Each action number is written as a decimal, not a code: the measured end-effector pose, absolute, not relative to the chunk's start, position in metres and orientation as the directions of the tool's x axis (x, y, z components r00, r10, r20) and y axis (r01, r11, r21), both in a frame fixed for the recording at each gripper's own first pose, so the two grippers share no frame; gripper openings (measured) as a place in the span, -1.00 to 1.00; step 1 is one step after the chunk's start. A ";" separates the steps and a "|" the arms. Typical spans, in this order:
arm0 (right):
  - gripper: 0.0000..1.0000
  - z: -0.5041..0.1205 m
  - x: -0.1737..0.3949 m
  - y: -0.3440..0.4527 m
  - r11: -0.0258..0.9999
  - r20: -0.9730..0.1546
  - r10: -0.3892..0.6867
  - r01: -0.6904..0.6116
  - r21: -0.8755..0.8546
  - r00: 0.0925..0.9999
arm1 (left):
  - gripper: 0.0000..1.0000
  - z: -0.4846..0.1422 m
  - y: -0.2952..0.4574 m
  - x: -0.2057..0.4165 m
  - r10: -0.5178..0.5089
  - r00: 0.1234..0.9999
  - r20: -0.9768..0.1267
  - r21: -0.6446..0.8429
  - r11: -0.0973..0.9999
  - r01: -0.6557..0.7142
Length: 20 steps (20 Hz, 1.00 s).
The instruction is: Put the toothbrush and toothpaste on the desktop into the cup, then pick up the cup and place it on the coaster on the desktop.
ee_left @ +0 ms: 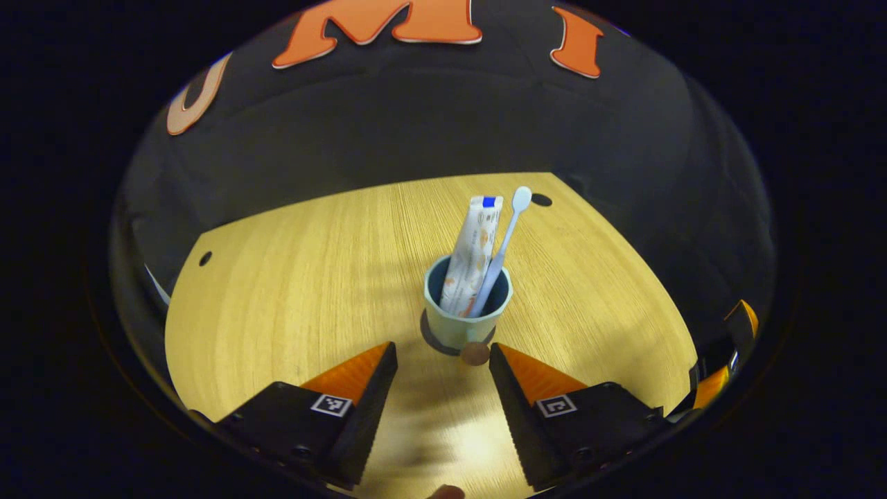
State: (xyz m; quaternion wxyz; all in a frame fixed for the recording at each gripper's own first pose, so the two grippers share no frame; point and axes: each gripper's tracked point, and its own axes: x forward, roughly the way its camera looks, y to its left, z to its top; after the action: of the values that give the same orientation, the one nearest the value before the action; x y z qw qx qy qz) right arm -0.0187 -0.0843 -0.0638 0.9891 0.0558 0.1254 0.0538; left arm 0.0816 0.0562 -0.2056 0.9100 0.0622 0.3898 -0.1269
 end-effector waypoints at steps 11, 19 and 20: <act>0.76 0.012 -0.029 -0.039 0.997 -0.023 0.055 -0.054 0.058 0.998 | 0.95 -0.079 0.146 0.018 -0.133 0.950 -0.284 0.101 0.981 0.168; 0.77 0.060 -0.040 -0.010 0.999 0.213 0.003 0.005 -0.037 0.977 | 0.94 -0.041 0.201 -0.026 -0.095 0.995 -0.012 0.069 0.993 0.096; 0.77 0.066 -0.043 -0.006 0.999 0.241 0.005 0.007 -0.048 0.970 | 0.99 -0.038 0.206 -0.028 -0.085 0.996 0.012 0.070 0.994 0.084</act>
State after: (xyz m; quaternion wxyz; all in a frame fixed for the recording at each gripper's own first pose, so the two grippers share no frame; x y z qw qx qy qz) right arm -0.0425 -0.0063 0.0658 0.9923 -0.0245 -0.1215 -0.0006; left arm -0.0284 0.2056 -0.0376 0.9985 0.0346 -0.0074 -0.0424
